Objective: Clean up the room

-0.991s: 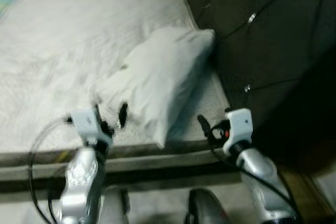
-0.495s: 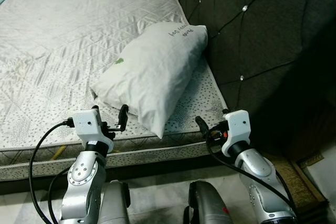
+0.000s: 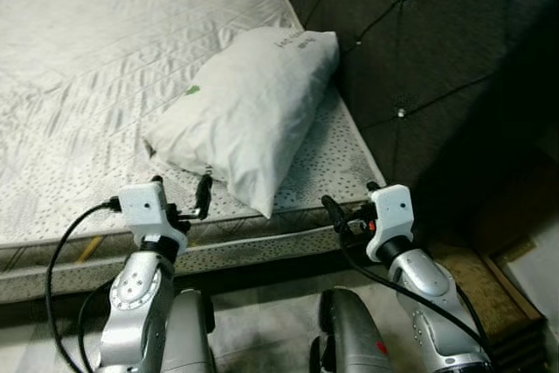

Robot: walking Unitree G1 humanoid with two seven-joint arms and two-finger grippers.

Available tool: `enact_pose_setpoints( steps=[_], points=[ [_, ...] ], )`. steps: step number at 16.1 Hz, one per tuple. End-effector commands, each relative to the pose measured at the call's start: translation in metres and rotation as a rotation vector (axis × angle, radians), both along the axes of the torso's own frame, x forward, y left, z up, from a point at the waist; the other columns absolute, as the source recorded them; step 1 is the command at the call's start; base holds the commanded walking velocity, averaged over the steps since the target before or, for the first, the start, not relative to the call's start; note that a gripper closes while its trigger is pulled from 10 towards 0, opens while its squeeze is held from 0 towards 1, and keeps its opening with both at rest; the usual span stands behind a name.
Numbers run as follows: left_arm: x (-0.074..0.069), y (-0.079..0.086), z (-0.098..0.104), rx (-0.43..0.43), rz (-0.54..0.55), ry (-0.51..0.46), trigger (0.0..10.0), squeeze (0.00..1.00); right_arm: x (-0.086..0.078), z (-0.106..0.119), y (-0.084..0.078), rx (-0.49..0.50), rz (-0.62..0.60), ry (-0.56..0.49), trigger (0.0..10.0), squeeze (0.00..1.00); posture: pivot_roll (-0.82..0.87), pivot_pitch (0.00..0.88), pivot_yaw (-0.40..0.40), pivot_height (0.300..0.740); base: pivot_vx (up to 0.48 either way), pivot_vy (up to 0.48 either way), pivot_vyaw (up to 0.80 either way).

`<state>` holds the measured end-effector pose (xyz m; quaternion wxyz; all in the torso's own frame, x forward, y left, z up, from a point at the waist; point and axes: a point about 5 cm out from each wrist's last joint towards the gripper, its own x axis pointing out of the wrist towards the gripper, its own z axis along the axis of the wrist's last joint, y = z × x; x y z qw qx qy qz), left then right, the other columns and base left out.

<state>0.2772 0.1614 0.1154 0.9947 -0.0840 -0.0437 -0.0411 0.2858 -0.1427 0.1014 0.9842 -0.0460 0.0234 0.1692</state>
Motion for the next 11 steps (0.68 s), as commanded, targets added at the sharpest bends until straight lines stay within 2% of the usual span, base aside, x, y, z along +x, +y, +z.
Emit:
enact_pose_setpoints(
  steps=[1, 2, 11],
  points=[
    [-0.0011, 0.0029, 0.0023, 0.008, 0.005, -0.014, 10.0, 0.0, -0.0002, 0.0027, 0.0036, -0.008, 0.024, -0.016, 10.0, 0.0, -0.08, 0.171, -0.016, 0.576, 0.0, 0.0, 0.8],
    [-0.001, 0.0031, 0.0028, 0.006, 0.005, -0.017, 10.0, 0.0, 0.0003, 0.0028, 0.0032, 0.001, 0.019, -0.014, 10.0, 0.0, -0.08, 0.172, -0.016, 0.576, 0.244, 0.0, 0.51],
    [-0.0001, 0.0022, 0.0037, 0.005, -0.012, -0.022, 10.0, 0.0, 0.0017, 0.0022, 0.0021, 0.017, 0.005, -0.006, 10.0, 0.0, -0.08, 0.177, -0.013, 0.576, 0.302, 0.0, 0.0]
  ],
)
